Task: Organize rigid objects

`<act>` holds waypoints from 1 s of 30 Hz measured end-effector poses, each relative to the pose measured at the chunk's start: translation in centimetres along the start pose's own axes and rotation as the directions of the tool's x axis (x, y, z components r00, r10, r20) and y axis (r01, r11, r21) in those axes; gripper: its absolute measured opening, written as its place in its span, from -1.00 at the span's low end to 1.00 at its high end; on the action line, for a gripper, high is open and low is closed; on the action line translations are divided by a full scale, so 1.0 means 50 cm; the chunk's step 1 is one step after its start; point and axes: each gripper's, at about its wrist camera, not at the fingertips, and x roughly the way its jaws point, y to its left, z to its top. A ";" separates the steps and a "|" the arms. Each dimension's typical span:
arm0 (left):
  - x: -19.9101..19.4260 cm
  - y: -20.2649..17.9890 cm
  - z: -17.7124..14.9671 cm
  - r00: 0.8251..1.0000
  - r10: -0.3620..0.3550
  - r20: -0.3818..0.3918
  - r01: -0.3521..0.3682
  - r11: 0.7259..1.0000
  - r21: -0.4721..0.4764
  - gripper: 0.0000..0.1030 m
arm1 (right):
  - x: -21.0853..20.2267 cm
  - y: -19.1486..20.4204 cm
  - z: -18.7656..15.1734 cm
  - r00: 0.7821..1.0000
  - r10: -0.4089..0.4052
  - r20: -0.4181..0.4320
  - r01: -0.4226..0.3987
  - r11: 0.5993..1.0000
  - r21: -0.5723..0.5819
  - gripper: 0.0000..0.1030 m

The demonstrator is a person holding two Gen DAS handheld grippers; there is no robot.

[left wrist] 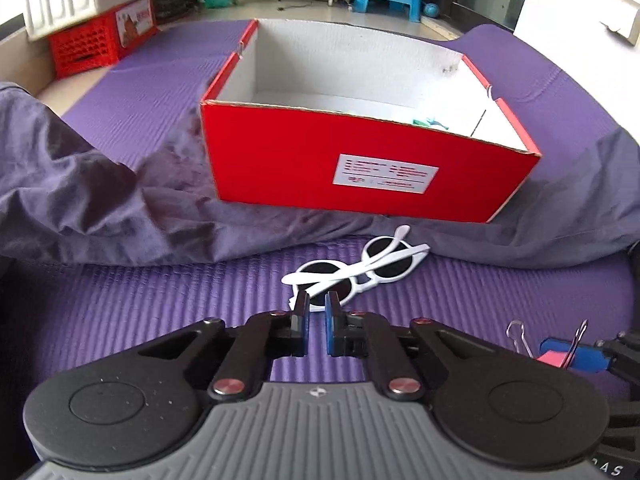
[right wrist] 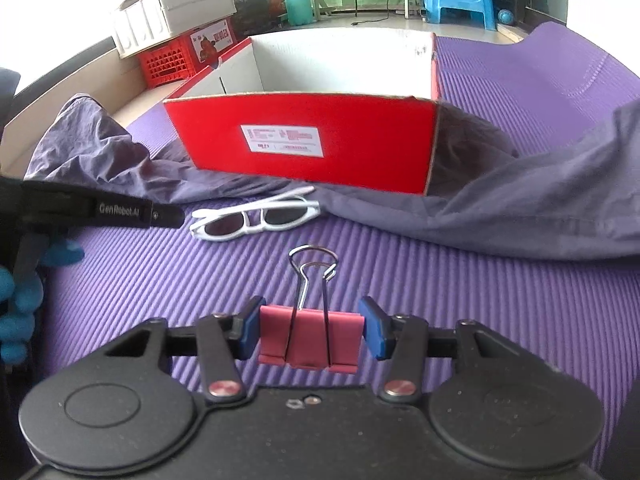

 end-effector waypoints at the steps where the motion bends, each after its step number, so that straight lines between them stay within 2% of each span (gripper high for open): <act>1: 0.002 0.000 0.001 1.000 -0.009 -0.009 0.009 1.000 -0.003 -0.86 | -0.002 -0.004 -0.005 1.000 -0.002 -0.003 0.002 1.000 0.004 -0.04; 4: 0.009 -0.002 0.006 0.998 -0.050 -0.035 0.050 0.999 -0.010 -0.83 | -0.001 -0.014 -0.014 1.000 -0.008 -0.009 0.008 1.000 0.016 -0.04; 6: 0.015 -0.011 0.011 0.996 -0.071 -0.050 0.071 0.997 0.006 -0.65 | 0.003 -0.019 -0.015 1.000 -0.006 -0.007 0.006 1.000 0.024 -0.04; 7: 0.017 -0.017 0.014 0.996 -0.071 -0.052 0.073 0.997 0.024 -0.47 | 0.004 -0.020 -0.016 1.000 -0.004 -0.006 0.004 1.000 0.028 -0.04; 9: 0.024 -0.030 0.020 0.997 -0.060 -0.050 0.064 0.996 0.067 0.04 | 0.006 -0.023 -0.021 1.000 0.004 -0.005 -0.004 0.999 0.033 -0.04; 10: 0.028 -0.036 0.023 0.997 -0.055 -0.049 0.059 0.994 0.088 0.40 | 0.007 -0.023 -0.023 1.000 0.005 -0.007 -0.005 0.999 0.034 -0.04; 14: 0.056 -0.048 0.040 0.994 -0.077 -0.075 0.086 0.988 0.129 0.44 | 0.014 -0.031 -0.027 1.000 0.019 -0.018 -0.019 0.999 0.049 -0.04; 18: 0.106 -0.060 0.042 0.994 -0.027 -0.109 0.047 0.981 0.187 0.44 | 0.021 -0.039 -0.027 0.999 0.028 -0.024 -0.027 0.997 0.068 -0.04; 21: 0.126 -0.068 0.043 0.996 0.004 -0.087 0.016 0.974 0.227 0.44 | 0.027 -0.042 -0.028 0.999 0.032 -0.034 -0.029 0.997 0.073 -0.04; 26: 0.155 -0.058 0.047 0.994 0.004 -0.109 0.019 0.977 0.213 0.44 | 0.035 -0.044 -0.029 0.998 0.037 -0.043 -0.033 0.996 0.078 -0.04; 30: 0.156 -0.056 0.041 0.995 -0.002 -0.098 0.025 0.972 0.233 0.44 | 0.040 -0.046 -0.030 0.998 0.035 -0.050 -0.031 0.996 0.084 -0.04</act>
